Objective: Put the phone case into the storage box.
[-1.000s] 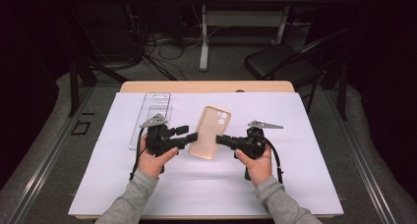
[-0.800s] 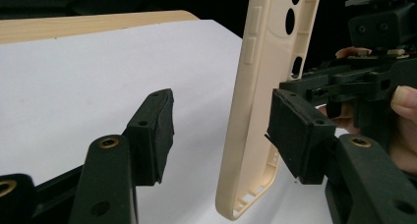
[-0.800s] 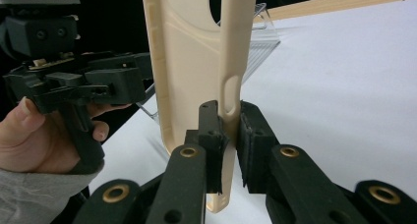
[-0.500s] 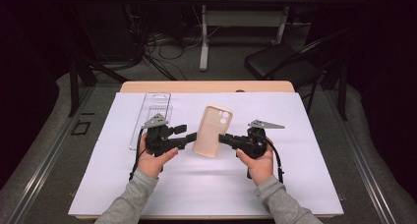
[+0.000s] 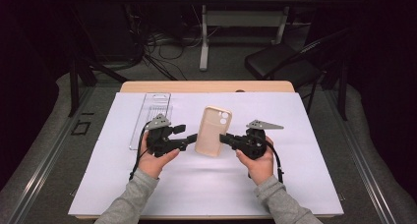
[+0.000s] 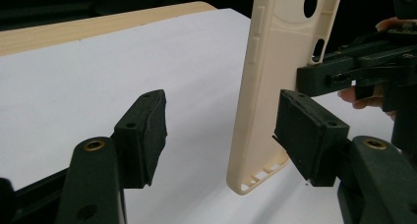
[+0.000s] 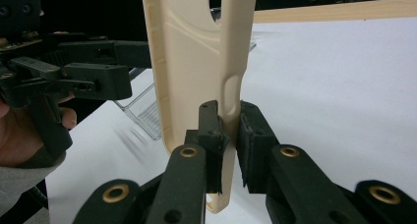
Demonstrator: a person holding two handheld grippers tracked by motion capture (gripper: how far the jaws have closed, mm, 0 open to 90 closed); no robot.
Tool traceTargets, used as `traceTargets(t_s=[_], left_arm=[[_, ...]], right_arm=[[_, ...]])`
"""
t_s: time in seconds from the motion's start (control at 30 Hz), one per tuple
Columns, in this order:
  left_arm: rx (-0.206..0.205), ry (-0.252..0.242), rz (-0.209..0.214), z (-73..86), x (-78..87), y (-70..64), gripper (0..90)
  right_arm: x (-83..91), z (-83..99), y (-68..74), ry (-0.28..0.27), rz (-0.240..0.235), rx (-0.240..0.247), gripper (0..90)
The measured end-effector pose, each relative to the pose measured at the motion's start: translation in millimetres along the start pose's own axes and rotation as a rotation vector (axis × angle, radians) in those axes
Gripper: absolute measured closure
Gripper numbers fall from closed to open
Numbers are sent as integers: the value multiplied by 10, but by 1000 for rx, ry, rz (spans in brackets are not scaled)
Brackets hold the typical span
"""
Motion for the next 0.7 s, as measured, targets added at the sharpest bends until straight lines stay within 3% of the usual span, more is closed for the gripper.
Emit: traceTargets(t_s=[0.7], left_arm=[[-12,18,-34,-15,62,-2,384]], right_arm=[[-11,19,16,14,34,38,817]])
Point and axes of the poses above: each handheld gripper's, and its own axes: x roughly backward along the jaws, z roughly out of its underside, y roughly to its left, the point moved 10 cm from there along -x, roughly forward along the jaws, and after that the axes turned 7 degrees about y, right-handed, at the moved point
